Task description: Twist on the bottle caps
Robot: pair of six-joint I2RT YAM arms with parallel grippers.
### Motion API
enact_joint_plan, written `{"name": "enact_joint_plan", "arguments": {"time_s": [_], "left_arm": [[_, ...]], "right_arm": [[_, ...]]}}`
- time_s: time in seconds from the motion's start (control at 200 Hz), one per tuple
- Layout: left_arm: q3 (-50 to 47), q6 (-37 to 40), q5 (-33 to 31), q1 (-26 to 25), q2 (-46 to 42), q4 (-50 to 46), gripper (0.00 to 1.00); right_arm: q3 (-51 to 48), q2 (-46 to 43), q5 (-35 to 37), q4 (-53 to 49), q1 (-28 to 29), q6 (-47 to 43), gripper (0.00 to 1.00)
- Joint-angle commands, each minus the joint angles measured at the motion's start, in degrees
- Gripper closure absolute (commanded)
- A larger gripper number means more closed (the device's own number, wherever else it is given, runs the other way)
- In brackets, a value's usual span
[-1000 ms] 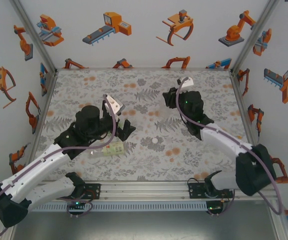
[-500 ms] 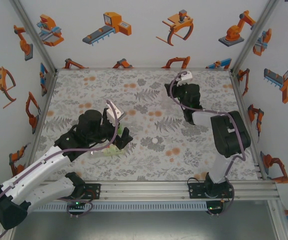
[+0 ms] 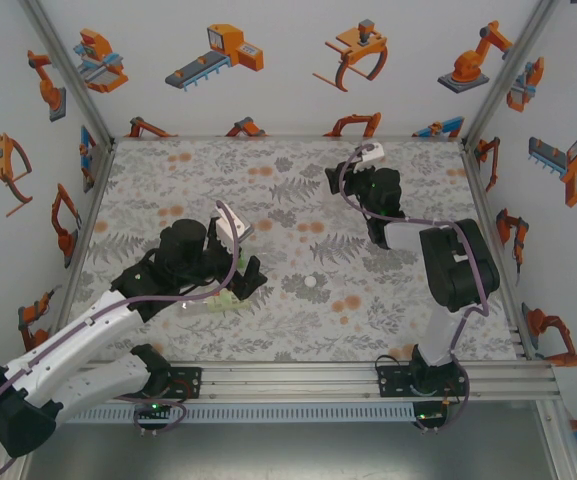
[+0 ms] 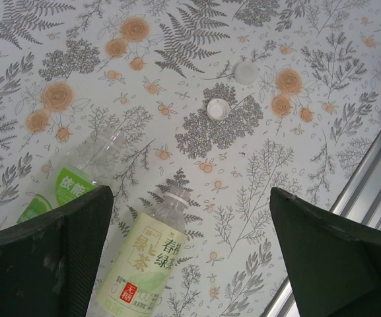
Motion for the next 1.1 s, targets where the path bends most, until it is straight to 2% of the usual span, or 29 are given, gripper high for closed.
{"name": "enact_joint_plan", "arguments": {"time_s": [0.0, 0.305, 0.576, 0.696, 0.796, 0.941, 1.092], "left_arm": [[0.9, 0.3, 0.8, 0.5, -0.7, -0.5, 0.06], [1.2, -2.1, -0.9, 2.5, -2.3, -1.9, 0.06], [2.7, -9.3, -2.6, 8.4, -1.3, -7.7, 0.07], [3.6, -13.6, -3.0, 11.1, 0.1, -11.6, 0.07], [4.2, -13.4, 0.6, 12.7, 1.2, -14.4, 0.10], [4.7, -13.9, -1.0, 13.3, 0.9, -18.3, 0.11], [4.0, -15.3, -3.8, 14.6, -2.8, -19.9, 0.10]], "right_arm": [[1.5, -2.9, 0.5, -0.8, -0.3, -1.0, 0.41], [0.8, -12.6, 0.5, -10.6, -0.3, -2.2, 0.34], [1.0, -23.5, -7.3, -29.5, 1.2, -5.9, 0.33], [2.5, -26.6, -11.6, -39.8, 4.8, -10.3, 0.33], [3.9, -27.5, -16.6, -47.6, 8.6, -14.1, 0.33], [4.8, -26.8, -24.0, -55.6, 14.4, -21.2, 0.33], [5.3, -23.7, -27.0, -59.5, 21.8, -28.7, 0.33]]}}
